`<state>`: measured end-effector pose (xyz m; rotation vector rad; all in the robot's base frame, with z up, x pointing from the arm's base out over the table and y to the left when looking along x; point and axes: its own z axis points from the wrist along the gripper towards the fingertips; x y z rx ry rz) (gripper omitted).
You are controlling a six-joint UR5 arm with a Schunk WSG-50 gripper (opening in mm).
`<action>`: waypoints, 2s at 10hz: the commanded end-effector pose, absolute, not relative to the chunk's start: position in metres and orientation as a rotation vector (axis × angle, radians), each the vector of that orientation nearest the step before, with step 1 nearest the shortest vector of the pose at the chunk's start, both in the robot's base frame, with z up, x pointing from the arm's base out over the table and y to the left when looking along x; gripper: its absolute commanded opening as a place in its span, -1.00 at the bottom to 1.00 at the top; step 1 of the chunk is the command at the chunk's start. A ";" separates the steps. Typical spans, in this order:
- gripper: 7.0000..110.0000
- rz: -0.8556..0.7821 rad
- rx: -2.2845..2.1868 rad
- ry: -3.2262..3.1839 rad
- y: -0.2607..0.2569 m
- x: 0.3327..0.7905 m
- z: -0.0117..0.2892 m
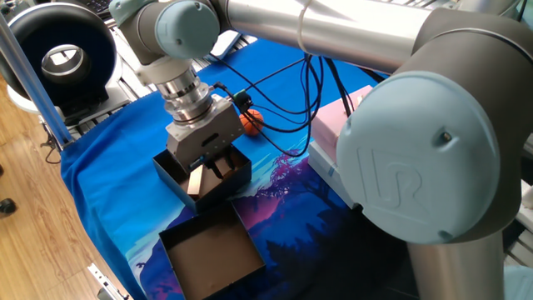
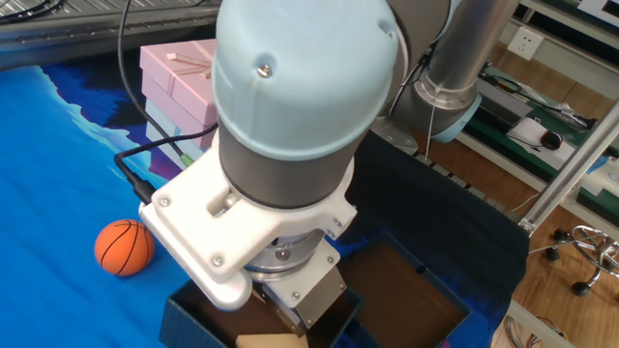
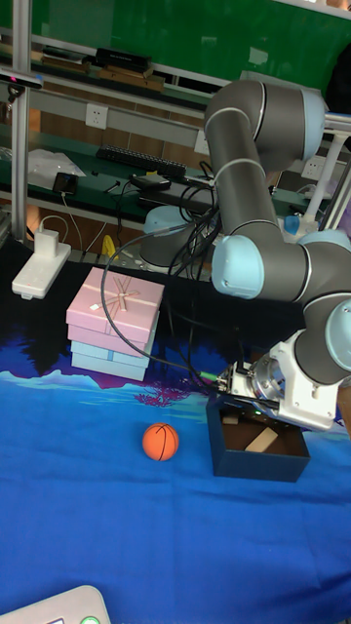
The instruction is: Take everything out of the gift box
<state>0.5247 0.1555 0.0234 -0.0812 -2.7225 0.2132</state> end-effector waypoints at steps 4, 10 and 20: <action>-1.00 0.103 -0.041 -2.701 0.163 0.529 0.082; -1.00 -0.016 0.071 -2.756 0.110 0.542 0.138; -0.28 0.138 0.721 -2.924 0.020 0.618 0.066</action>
